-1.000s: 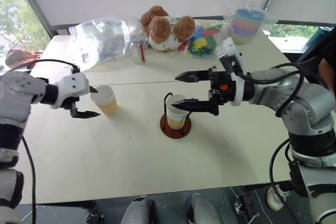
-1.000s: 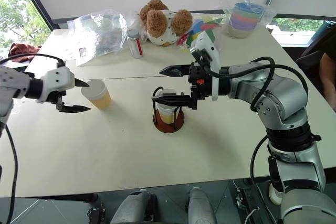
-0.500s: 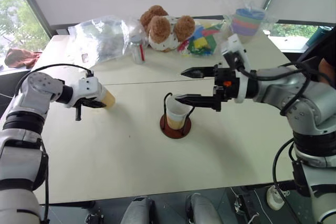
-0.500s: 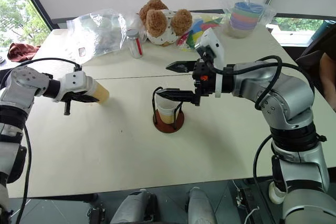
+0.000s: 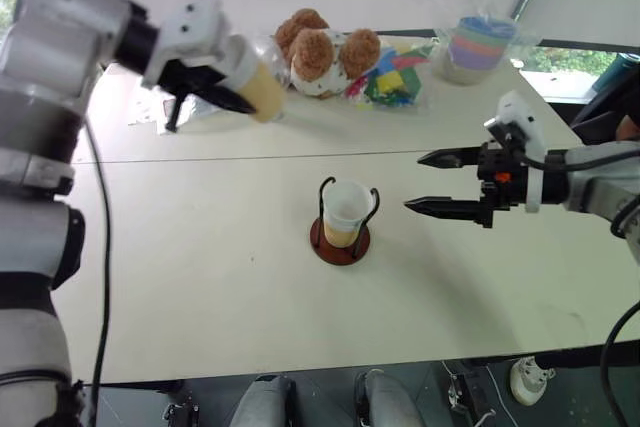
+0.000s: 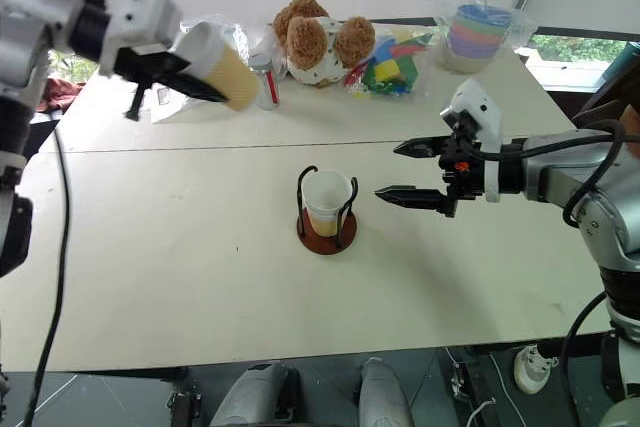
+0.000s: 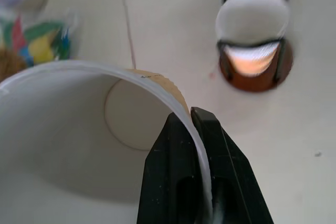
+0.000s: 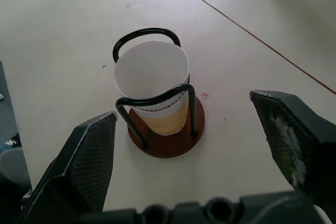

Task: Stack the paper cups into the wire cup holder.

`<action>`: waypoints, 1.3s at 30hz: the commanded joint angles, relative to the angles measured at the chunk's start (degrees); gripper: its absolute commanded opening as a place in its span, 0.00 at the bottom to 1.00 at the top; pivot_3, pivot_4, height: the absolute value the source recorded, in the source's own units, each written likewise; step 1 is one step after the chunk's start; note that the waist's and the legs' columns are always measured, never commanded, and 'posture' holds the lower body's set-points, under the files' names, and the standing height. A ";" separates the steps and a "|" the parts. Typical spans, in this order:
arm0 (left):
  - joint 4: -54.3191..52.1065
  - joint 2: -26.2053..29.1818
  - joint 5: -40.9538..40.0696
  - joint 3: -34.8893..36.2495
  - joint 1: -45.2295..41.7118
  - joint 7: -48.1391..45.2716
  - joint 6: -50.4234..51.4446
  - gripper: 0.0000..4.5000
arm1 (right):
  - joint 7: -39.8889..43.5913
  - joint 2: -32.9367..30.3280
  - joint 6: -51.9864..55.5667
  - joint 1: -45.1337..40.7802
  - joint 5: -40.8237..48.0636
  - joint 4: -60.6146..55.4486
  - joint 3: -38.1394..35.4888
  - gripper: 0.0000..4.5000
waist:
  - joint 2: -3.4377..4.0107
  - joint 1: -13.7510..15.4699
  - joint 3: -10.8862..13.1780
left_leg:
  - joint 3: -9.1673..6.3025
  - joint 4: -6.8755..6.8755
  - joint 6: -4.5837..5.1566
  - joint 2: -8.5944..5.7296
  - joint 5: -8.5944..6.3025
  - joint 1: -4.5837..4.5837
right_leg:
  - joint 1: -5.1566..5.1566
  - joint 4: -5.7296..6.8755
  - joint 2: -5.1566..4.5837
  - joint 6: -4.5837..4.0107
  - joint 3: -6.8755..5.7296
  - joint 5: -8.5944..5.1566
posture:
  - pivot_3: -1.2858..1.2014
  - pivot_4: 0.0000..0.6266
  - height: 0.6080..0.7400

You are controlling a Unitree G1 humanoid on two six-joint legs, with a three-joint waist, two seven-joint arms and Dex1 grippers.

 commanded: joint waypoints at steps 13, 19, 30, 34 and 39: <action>6.53 -10.64 -18.13 -26.41 -6.97 -0.21 -9.25 0.02 | -16.19 4.22 10.14 15.17 14.53 -20.56 -16.73 0.99 | -0.01 0.18 0.05 | -0.08 0.06 -0.02 0.02 0.02 -0.04 | -0.01 0.00 0.02 0.04 0.02 -0.02 | 0.52 0.24 1.00; 6.57 -11.54 -19.07 -30.95 -6.97 -0.21 -12.86 0.02 | -19.61 4.27 9.69 16.27 16.75 -21.20 -17.01 0.99 | -0.02 0.21 0.05 | -0.08 0.25 -0.01 0.01 0.01 -0.03 | 0.04 0.01 0.02 0.04 0.05 -0.02 | 0.52 0.24 1.00; 10.09 -13.51 -18.74 -34.31 -7.88 -0.21 -16.49 0.52 | -21.51 4.01 7.70 16.98 17.39 -20.56 -16.10 0.99 | -0.02 0.23 0.05 | -0.10 0.44 0.08 0.01 -0.04 -0.07 | 0.12 0.02 0.02 0.04 0.03 -0.02 | 0.52 0.24 1.00; 13.30 -15.37 -17.81 -31.02 -8.77 -0.21 -17.39 0.73 | -21.44 4.29 6.96 17.34 17.02 -19.89 -15.59 0.99 | -0.03 0.24 0.05 | -0.10 0.48 0.11 0.01 -0.06 -0.07 | 0.13 0.02 0.02 0.04 0.03 -0.02 | 0.52 0.24 1.00; 17.71 -15.11 -18.02 -22.73 -11.71 -0.21 -14.07 0.73 | -20.93 5.33 5.46 18.29 15.95 -18.46 -13.85 0.99 | -0.04 0.18 0.06 | -0.10 0.51 0.19 0.01 -0.11 -0.08 | 0.13 0.02 0.04 0.04 0.02 -0.03 | 0.52 0.24 1.00</action>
